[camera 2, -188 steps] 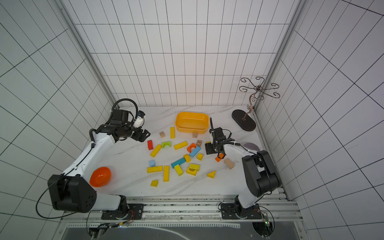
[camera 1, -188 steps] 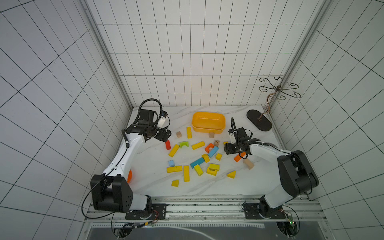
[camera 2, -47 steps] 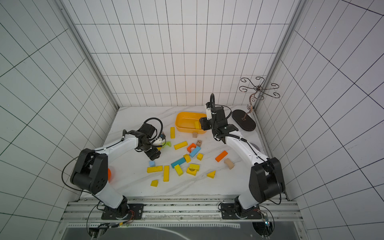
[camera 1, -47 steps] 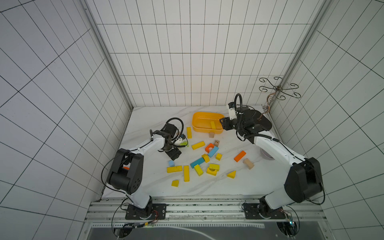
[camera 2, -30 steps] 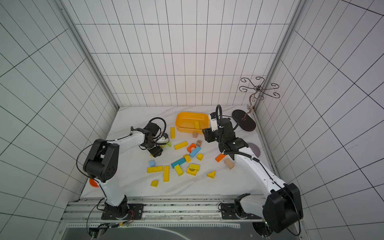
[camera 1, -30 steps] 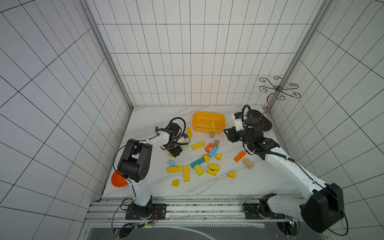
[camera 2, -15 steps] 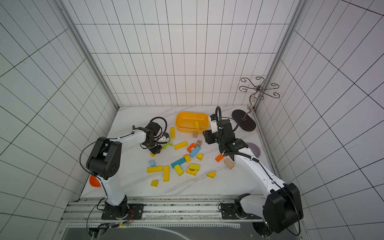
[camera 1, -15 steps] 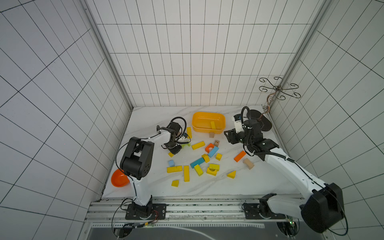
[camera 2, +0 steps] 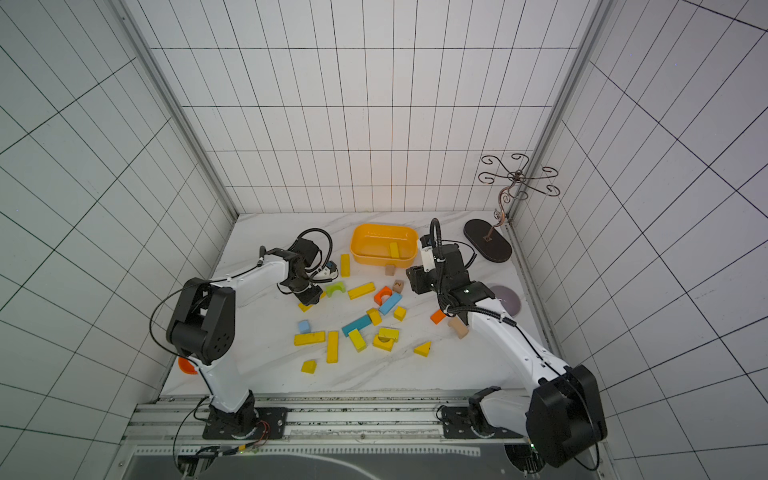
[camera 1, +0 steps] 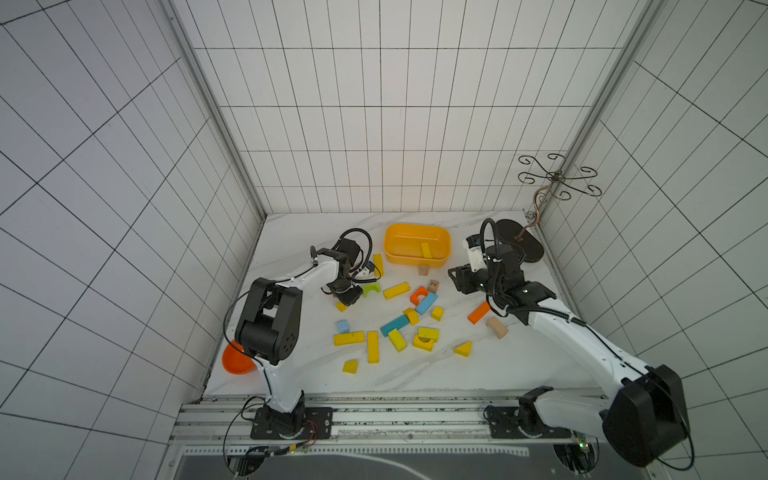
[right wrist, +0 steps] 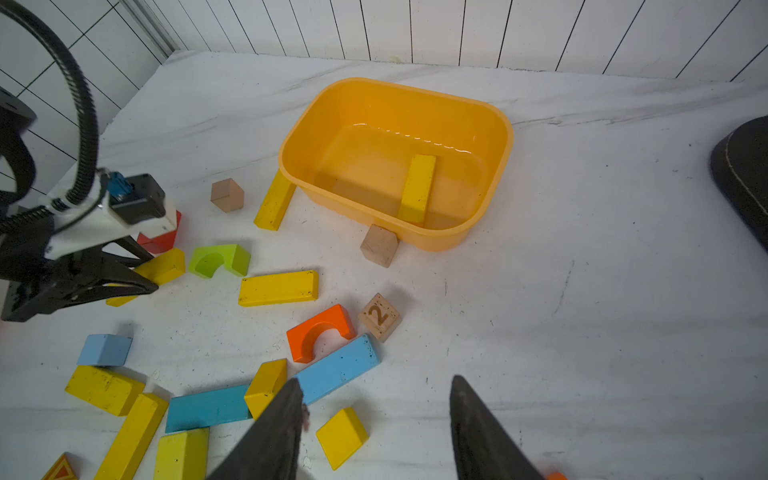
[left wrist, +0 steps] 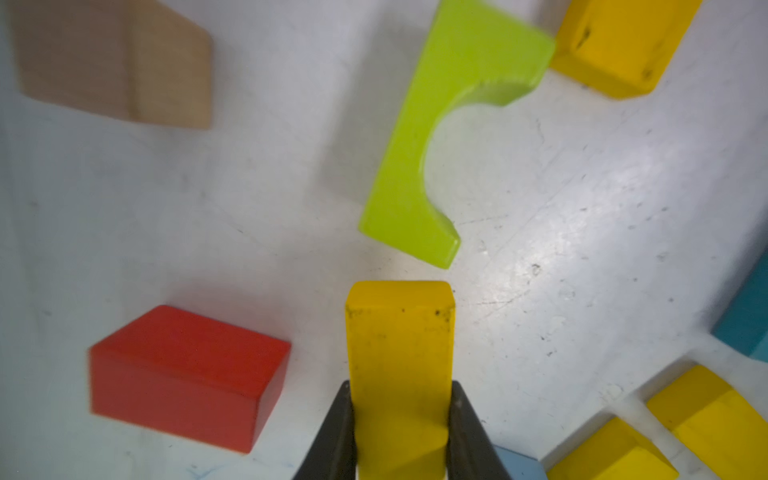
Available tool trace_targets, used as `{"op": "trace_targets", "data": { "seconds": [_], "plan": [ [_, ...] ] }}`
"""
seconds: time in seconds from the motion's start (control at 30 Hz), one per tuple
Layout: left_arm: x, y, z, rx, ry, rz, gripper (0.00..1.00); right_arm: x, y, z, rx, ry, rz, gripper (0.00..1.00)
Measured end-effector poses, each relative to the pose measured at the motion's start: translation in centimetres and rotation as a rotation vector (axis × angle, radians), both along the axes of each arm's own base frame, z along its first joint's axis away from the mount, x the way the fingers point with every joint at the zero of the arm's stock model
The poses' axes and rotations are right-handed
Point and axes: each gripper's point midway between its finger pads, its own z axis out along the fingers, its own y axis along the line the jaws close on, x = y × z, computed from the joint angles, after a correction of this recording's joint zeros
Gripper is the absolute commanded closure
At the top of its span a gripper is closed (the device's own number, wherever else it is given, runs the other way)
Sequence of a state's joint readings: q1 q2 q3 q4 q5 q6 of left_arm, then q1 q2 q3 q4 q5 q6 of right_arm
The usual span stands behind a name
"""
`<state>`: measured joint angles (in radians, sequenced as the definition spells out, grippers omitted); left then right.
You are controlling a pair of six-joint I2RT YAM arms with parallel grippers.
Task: Pick out the yellow building blocks
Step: Pick up the building block from the center of the board, then place the building block in the storage box.
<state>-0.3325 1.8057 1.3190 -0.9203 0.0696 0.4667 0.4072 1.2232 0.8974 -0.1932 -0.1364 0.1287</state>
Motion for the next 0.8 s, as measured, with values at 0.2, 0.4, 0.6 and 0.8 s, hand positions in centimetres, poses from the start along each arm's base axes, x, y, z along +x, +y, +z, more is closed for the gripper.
{"op": "trace_targets", "data": {
  "seconds": [0.2, 0.4, 0.6, 0.8],
  "plan": [
    [4.8, -2.4, 8.5, -0.109, -0.197, 0.006, 0.95, -0.6, -0.1, -0.4, 0.007, 0.008, 0.004, 0.44],
    [8.8, -5.4, 12.9, -0.195, -0.299, -0.002, 0.96, -1.6, -0.2, -1.2, 0.029, 0.033, 0.005, 0.44],
    [12.1, -8.6, 10.4, -0.220, -0.276, -0.019, 0.96, -2.9, -0.2, -2.2, 0.057, 0.064, 0.001, 0.44],
    [14.8, -11.5, 8.7, -0.265, -0.284, -0.024, 0.95, -4.3, -0.1, -3.0, 0.071, 0.090, 0.003, 0.44]
  ]
}}
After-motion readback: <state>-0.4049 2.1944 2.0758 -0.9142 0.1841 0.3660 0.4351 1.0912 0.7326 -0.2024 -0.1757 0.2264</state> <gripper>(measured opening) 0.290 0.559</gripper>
